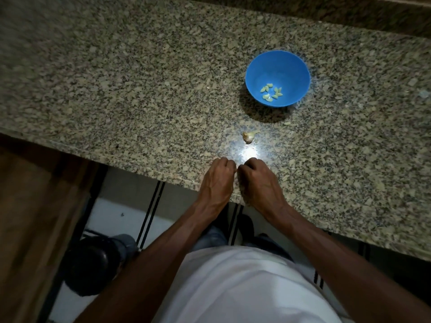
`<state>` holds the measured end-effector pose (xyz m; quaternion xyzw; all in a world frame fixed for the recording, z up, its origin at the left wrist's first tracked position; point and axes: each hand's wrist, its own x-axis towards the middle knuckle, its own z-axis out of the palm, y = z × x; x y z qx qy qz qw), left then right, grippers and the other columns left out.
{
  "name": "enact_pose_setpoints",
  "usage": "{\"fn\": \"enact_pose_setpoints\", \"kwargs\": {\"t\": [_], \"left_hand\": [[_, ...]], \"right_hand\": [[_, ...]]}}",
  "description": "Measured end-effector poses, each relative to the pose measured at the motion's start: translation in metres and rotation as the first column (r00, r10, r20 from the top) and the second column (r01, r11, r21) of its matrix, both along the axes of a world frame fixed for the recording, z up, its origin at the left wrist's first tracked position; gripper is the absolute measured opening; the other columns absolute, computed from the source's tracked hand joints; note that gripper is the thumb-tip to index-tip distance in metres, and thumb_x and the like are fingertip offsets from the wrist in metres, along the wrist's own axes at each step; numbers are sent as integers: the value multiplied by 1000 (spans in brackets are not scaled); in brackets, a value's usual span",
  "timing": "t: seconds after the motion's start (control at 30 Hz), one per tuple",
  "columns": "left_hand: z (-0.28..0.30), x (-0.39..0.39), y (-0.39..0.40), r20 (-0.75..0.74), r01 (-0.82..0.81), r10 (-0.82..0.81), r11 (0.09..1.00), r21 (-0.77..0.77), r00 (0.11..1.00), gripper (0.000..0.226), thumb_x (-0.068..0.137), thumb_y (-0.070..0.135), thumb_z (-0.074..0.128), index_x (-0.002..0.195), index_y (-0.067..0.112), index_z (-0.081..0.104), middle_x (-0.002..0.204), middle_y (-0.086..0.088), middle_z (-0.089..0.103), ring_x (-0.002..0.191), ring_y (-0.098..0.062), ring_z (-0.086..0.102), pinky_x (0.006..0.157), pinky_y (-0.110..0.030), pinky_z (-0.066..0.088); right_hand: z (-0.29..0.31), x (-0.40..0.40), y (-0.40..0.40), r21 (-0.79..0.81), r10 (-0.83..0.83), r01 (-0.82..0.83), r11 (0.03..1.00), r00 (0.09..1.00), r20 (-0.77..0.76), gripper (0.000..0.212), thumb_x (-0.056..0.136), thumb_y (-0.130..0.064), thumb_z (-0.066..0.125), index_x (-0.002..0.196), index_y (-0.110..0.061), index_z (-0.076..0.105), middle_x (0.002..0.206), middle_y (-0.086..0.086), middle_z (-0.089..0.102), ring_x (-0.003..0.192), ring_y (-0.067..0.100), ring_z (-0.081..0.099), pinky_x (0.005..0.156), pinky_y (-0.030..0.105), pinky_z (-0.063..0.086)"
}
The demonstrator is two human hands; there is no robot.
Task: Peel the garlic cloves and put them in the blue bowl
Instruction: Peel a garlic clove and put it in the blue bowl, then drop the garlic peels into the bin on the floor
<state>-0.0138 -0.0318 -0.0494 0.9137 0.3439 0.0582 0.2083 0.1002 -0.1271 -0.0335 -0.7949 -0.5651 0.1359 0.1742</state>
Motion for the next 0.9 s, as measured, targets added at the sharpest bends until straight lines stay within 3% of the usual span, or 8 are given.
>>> {"fn": "enact_pose_setpoints", "kwargs": {"t": [0.1, 0.2, 0.23, 0.33, 0.43, 0.53, 0.63, 0.9], "left_hand": [[0, 4, -6, -12, -52, 52, 998, 36, 999, 25, 77, -20, 65, 89, 2, 62, 86, -16, 62, 80, -33, 61, 65, -43, 54], [11, 5, -1, 54, -339, 354, 923, -181, 934, 14, 101, 1, 56, 95, 6, 67, 93, -9, 68, 83, -26, 65, 70, -39, 57], [17, 1, 4, 66, -459, 504, 827, -324, 861, 14, 104, 10, 58, 97, 10, 69, 94, -3, 70, 84, -23, 69, 71, -35, 58], [32, -30, 15, 97, -549, 742, 571, -611, 663, 12, 102, 23, 67, 97, 14, 73, 92, 0, 74, 90, -21, 71, 80, -32, 58], [42, -75, 12, 94, -542, 840, 425, -725, 534, 11, 101, 23, 69, 104, 13, 72, 92, -3, 72, 84, -16, 69, 75, -28, 55], [49, -127, 7, 101, -494, 946, 250, -833, 309, 8, 101, 21, 69, 106, 14, 69, 86, 0, 70, 74, -8, 63, 69, -18, 54], [55, -176, -2, 84, -408, 992, 116, -906, 95, 8, 102, 18, 67, 108, 13, 69, 80, 3, 69, 72, -5, 62, 74, -18, 54], [44, -340, -17, 67, -296, 952, -25, -955, -298, 3, 101, 10, 66, 102, 10, 68, 82, 0, 65, 70, -8, 60, 69, -16, 55]], "right_hand": [[-3, 6, -7, 21, 102, -102, 995, 995, -14, 7, 83, 1, 61, 82, -5, 59, 84, 13, 55, 73, 29, 51, 54, 35, 30], [4, 8, -11, -58, -9, -11, 998, 944, -330, 12, 90, -2, 62, 78, -6, 64, 76, 8, 64, 68, 27, 62, 57, 40, 49], [10, 8, -9, -98, -136, 99, 990, 836, -532, 17, 96, -7, 63, 80, -5, 69, 73, 7, 69, 65, 25, 66, 59, 37, 53], [23, 0, 7, -331, -393, 286, 899, 195, -899, 19, 101, -17, 71, 102, 1, 75, 84, 13, 71, 71, 23, 64, 67, 35, 54], [27, -16, 34, -380, -392, 259, 888, -6, -920, 16, 99, -18, 73, 107, -5, 76, 92, 5, 75, 80, 13, 70, 77, 27, 59], [37, -51, 66, -326, -321, 124, 937, -57, -945, 10, 102, -13, 67, 94, -8, 71, 70, -6, 66, 68, 6, 64, 70, 20, 56], [41, -109, 90, -279, -280, -55, 959, -14, -960, 14, 104, -9, 62, 91, -7, 66, 65, -3, 61, 65, 7, 58, 64, 18, 52], [29, -308, 132, -300, -267, -393, 869, 136, -954, 12, 104, -10, 61, 95, -10, 67, 79, 4, 64, 70, 7, 62, 69, 18, 54]]}}
